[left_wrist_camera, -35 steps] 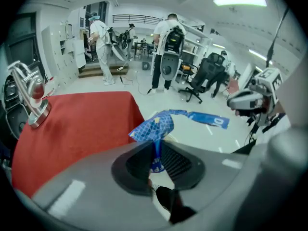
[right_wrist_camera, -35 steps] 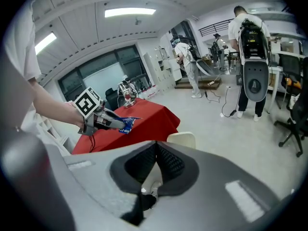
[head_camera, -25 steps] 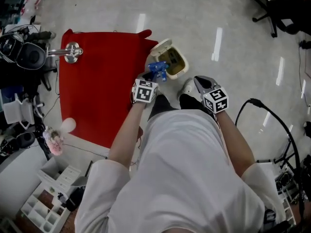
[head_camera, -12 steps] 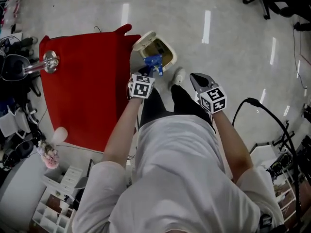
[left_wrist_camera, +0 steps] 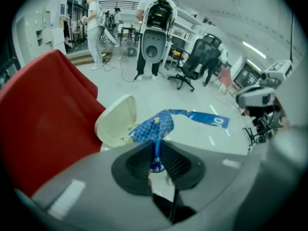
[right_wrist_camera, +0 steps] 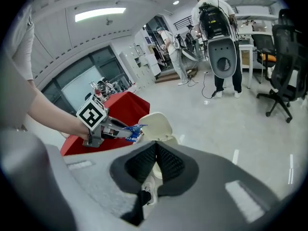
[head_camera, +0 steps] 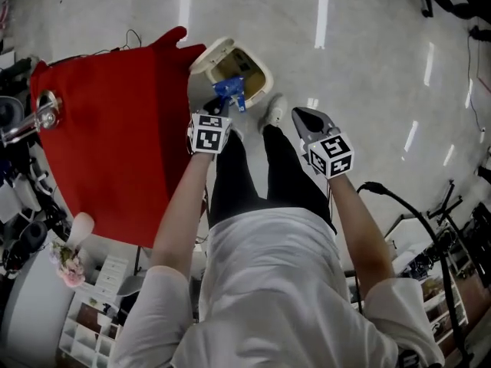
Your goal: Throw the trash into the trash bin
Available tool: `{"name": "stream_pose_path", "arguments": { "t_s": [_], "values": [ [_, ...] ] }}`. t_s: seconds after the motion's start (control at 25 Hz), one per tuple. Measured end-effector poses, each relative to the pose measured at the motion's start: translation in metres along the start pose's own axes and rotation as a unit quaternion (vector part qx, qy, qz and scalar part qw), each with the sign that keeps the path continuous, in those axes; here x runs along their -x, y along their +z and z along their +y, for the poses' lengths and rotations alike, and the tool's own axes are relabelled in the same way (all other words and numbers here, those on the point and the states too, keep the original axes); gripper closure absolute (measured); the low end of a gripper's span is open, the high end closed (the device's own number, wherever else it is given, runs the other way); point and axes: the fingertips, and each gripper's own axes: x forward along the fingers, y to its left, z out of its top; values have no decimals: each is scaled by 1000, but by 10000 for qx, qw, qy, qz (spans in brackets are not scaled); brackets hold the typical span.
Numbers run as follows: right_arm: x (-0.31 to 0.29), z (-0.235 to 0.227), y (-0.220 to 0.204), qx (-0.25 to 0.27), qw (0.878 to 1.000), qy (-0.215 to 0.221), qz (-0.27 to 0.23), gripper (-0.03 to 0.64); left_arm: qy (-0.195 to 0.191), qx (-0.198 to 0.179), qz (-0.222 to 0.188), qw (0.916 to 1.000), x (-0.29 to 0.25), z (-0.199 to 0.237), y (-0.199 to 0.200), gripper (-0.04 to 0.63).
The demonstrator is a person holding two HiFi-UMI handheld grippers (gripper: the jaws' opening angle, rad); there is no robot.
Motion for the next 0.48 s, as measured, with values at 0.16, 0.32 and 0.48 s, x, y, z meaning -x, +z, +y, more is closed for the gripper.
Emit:
{"name": "stream_pose_path", "arguments": {
  "t_s": [0.16,0.32,0.48],
  "values": [
    [-21,-7,-15,-136,9999,33,22,617,88,213,109,9997,-41,13,-12,537],
    [-42,-17,-34,-272,9996,70,64,617,93,369,248,9990,-89,23,-25,537],
    [-58,-24,-54,-385,9991,125,113,617,35,570,264,9980,-129,30,-39,535]
  ]
}}
